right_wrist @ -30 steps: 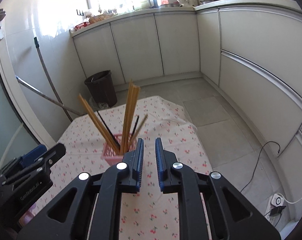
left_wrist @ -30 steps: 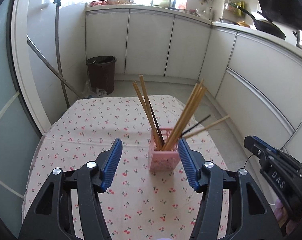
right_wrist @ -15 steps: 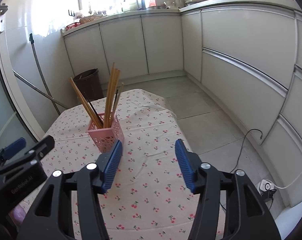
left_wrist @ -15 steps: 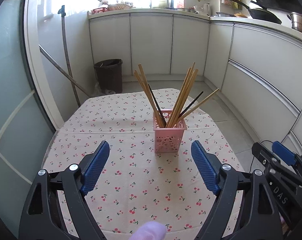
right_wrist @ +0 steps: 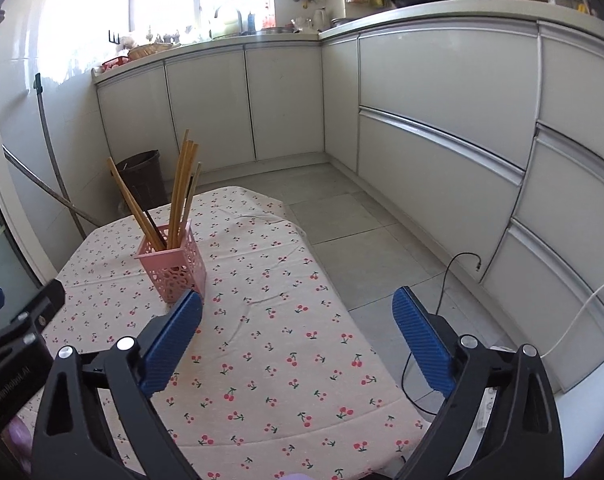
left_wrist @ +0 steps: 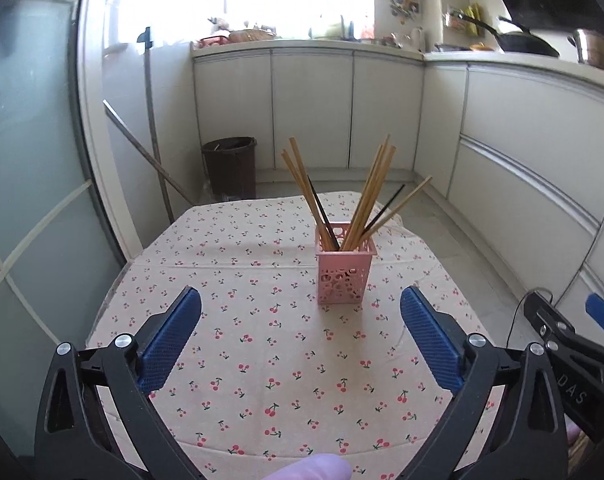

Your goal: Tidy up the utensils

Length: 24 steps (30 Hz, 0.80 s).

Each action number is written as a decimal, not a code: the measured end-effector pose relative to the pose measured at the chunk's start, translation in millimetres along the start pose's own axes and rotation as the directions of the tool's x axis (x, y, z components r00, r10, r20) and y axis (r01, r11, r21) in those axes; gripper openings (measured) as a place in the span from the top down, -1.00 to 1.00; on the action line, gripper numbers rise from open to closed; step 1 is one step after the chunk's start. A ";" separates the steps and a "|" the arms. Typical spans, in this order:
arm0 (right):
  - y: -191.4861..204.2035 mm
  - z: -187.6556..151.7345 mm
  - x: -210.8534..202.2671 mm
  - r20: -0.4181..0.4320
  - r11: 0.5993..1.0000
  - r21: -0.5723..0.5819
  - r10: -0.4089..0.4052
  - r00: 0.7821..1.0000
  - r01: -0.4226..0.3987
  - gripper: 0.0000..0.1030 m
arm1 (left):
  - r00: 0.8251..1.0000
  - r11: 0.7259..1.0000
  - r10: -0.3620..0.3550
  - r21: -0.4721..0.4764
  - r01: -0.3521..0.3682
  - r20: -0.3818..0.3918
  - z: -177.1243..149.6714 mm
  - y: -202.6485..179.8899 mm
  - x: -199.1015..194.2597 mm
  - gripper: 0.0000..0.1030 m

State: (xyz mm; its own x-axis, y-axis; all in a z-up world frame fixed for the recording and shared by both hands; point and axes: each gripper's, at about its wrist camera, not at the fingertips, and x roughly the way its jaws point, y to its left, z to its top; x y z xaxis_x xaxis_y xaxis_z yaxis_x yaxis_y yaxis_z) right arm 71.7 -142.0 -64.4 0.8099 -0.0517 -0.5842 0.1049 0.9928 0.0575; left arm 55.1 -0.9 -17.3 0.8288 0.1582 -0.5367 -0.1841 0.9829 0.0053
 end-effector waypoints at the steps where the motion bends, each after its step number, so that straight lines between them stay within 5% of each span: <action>1: -0.3 -0.7 -2.3 0.016 1.000 -0.001 -0.026 1.000 0.026 -0.85 | 1.000 1.000 -0.007 -0.015 0.007 -0.002 0.3 2.3 0.8 -0.86; 5: -0.1 -0.3 -7.4 0.057 0.996 -0.009 -0.085 0.995 0.086 -0.86 | 1.000 1.000 -0.008 0.012 0.008 -0.022 2.8 2.2 3.5 -0.86; 24: 0.8 -3.6 0.9 0.016 0.999 0.000 -0.048 0.999 0.048 -0.87 | 0.999 0.999 -0.029 0.038 0.030 -0.031 -2.6 -3.1 5.8 -0.86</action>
State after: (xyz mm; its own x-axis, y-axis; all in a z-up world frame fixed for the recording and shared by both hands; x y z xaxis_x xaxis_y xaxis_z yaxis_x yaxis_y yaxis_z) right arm 70.4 -140.8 -67.8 0.8129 -0.1013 -0.5736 0.1440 0.9891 0.0294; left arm 59.1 -3.3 -22.6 0.8169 0.1270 -0.5626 -0.1393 0.9900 0.0212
